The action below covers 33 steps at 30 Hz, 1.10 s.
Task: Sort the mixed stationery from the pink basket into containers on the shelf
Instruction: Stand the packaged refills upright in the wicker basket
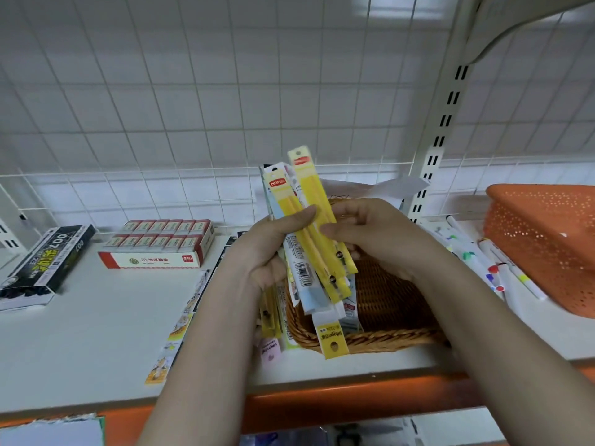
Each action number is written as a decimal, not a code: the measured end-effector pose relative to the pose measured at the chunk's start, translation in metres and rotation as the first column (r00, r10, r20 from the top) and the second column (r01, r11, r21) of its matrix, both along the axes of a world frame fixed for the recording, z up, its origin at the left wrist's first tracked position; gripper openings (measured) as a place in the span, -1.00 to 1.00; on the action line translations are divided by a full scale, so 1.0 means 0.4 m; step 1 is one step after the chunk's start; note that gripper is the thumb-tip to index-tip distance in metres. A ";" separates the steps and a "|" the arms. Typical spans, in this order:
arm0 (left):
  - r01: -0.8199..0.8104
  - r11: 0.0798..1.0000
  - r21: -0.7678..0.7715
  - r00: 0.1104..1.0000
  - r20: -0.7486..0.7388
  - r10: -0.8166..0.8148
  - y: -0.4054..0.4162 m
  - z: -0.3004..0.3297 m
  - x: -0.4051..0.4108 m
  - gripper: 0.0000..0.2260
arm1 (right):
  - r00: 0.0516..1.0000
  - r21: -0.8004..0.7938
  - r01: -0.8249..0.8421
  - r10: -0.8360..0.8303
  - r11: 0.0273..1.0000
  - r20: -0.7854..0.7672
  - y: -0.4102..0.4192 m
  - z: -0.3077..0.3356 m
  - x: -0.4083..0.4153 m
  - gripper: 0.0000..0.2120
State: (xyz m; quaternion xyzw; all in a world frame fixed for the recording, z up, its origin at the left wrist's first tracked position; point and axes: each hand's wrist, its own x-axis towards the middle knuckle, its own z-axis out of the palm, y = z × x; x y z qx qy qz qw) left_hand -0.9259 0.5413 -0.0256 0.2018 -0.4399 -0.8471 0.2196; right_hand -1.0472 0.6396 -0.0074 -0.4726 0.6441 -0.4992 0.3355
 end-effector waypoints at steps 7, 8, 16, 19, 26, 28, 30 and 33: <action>-0.202 0.975 -0.091 0.979 -0.005 0.203 -0.003 -0.012 -0.013 -0.98 | 0.986 -0.131 0.164 -0.161 0.978 0.030 0.042 0.008 -0.023 -0.80; -0.220 0.969 -0.114 0.975 -0.012 0.220 0.001 -0.009 -0.015 -0.98 | 0.989 -0.127 0.147 -0.148 0.981 0.005 0.045 0.009 -0.018 -0.79; -0.218 0.963 -0.158 0.976 -0.024 0.217 0.035 0.005 -0.037 -0.53 | 0.972 -0.123 0.050 -0.076 0.991 -0.222 0.032 -0.041 0.028 -0.78; -0.131 0.980 -0.147 0.991 -0.006 0.131 0.028 0.011 -0.030 -0.71 | 0.992 -0.124 0.077 -0.089 0.989 -0.093 0.034 -0.042 0.009 -0.89; -0.227 0.943 -0.241 0.967 0.061 0.249 0.027 -0.006 -0.026 -0.78 | 0.953 -0.079 0.074 -0.094 0.994 -0.289 0.056 -0.032 -0.014 -0.90; -0.253 0.942 -0.220 0.961 0.054 0.271 0.024 -0.006 -0.027 -0.77 | 0.962 -0.091 0.101 -0.120 0.991 -0.244 0.054 -0.039 -0.027 -0.88; -0.271 0.943 -0.192 0.957 0.050 0.285 0.017 -0.003 -0.024 -0.84 | 0.985 -0.101 0.128 -0.138 0.987 -0.099 0.053 -0.042 -0.042 -0.81; -0.273 0.948 -0.161 0.955 0.070 0.287 0.011 0.000 -0.016 -0.93 | 0.991 -0.104 0.117 -0.109 0.988 0.079 0.059 -0.043 -0.066 -0.78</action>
